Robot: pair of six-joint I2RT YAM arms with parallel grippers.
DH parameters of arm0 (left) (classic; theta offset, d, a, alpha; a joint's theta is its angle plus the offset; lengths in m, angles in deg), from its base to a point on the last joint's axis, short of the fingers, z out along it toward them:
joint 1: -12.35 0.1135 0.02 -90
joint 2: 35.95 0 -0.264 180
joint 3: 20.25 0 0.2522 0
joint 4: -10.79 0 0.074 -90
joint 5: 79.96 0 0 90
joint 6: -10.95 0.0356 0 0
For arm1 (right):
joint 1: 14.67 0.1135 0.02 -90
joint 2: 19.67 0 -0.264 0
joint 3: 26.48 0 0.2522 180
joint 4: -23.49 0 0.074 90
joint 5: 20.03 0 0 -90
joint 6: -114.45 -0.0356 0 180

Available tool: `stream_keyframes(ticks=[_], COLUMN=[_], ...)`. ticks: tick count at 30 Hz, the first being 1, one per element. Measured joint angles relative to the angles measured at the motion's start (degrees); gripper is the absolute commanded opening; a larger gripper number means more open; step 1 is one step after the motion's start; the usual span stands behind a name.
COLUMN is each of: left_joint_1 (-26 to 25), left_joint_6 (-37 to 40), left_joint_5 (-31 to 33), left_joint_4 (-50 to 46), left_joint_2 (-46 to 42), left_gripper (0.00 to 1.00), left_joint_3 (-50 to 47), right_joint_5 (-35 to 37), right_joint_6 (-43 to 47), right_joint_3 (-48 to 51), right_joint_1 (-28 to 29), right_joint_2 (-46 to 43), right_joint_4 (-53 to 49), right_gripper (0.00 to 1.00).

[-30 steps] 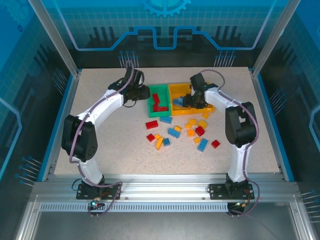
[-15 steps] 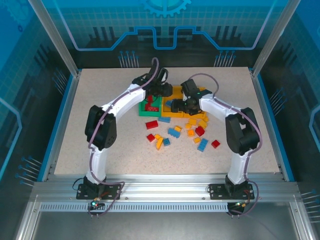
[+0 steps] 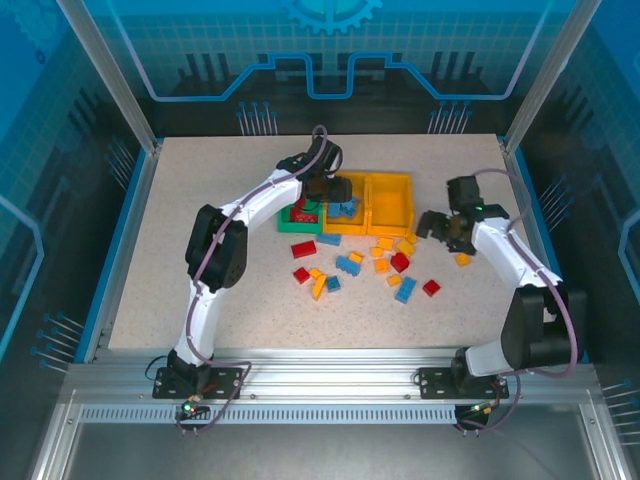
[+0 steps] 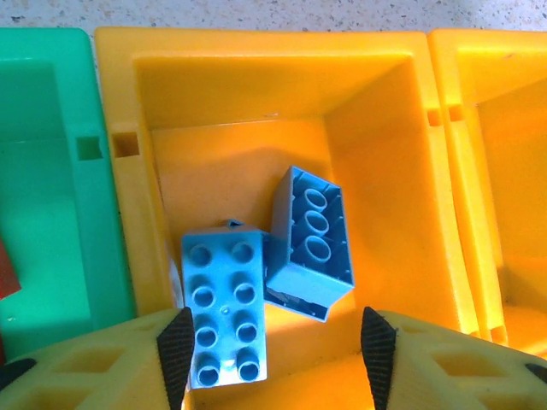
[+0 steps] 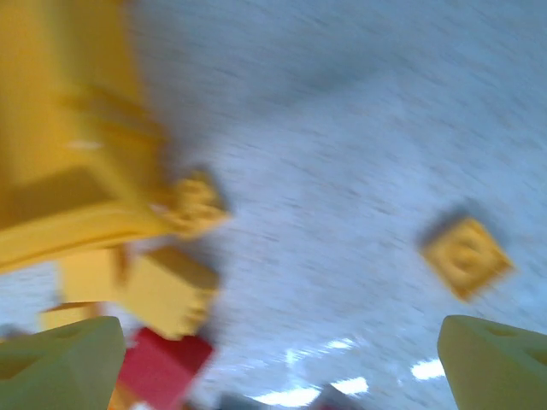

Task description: Sort the legos into containers by color

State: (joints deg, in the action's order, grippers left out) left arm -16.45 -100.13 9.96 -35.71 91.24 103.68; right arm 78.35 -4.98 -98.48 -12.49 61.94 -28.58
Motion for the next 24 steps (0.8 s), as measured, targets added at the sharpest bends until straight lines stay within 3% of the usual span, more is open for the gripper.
stream_keyframes(ticks=[3, 5, 15, 24], left_joint_1=[-0.22, -0.26, -0.26, -0.26], left_joint_6=[-0.22, -0.66, -1.46, -1.27], left_joint_5=[-0.42, -0.70, -0.57, 2.34], left_joint_4=[1.90, 3.19, 8.72, 12.50], left_joint_2=[-1.60, -4.09, -25.07, -37.86], left_gripper=[0.79, 0.98, 0.99, 0.99], left_joint_3=[-2.49, -6.05, -27.91, -44.61], right_joint_5=[-0.52, -1.53, -3.52, -4.13], right_joint_6=[-0.57, -0.63, -1.44, -1.40], right_joint_3=[3.13, 4.33, 6.82, 3.19], right_joint_1=[-3.96, -5.35, -9.99, -12.04], right_joint_2=[-1.18, -1.46, 0.72, 11.87], right_joint_4=[-1.81, -2.67, -2.84, -1.84], right_gripper=[0.96, 0.96, 0.91, 0.85])
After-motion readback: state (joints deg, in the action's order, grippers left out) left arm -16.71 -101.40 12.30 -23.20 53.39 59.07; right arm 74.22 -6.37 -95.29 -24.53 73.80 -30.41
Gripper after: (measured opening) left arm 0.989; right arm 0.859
